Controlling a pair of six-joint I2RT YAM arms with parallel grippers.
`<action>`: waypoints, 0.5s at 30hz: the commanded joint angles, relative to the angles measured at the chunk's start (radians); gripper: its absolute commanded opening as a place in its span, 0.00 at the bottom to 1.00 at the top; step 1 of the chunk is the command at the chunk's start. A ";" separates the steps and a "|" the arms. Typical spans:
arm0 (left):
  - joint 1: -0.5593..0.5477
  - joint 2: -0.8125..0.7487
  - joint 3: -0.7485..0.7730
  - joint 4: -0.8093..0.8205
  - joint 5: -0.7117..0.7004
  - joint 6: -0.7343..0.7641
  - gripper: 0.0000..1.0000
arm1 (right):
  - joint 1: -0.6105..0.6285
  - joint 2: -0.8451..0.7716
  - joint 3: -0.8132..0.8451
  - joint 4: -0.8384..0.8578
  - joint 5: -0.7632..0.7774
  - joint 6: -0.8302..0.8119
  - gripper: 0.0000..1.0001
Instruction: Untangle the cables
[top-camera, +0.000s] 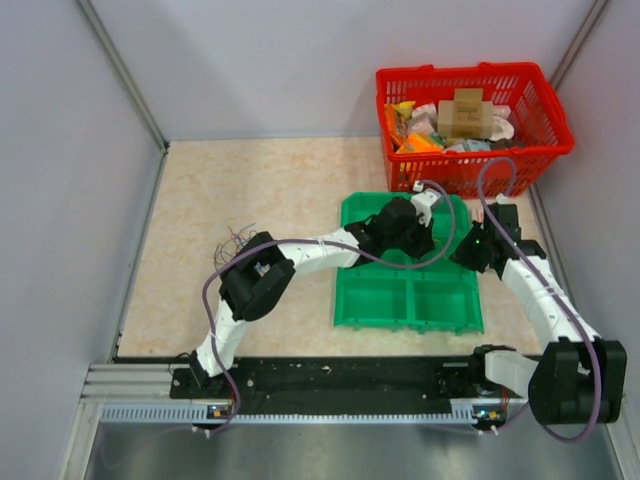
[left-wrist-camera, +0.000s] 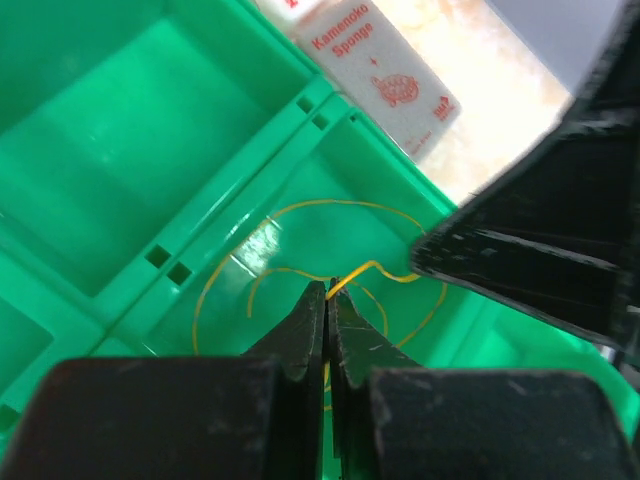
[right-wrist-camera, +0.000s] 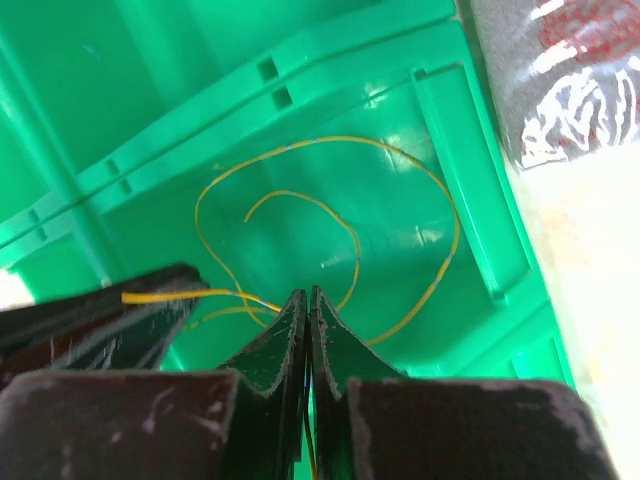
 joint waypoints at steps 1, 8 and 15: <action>0.022 -0.003 0.040 -0.106 0.131 -0.156 0.08 | -0.012 0.118 0.103 0.050 -0.043 -0.085 0.00; 0.034 -0.144 -0.053 -0.119 0.151 -0.143 0.52 | -0.012 0.206 0.128 0.080 -0.089 -0.122 0.00; 0.056 -0.403 -0.200 -0.125 0.171 -0.133 0.81 | 0.040 0.246 0.103 0.113 -0.011 -0.137 0.00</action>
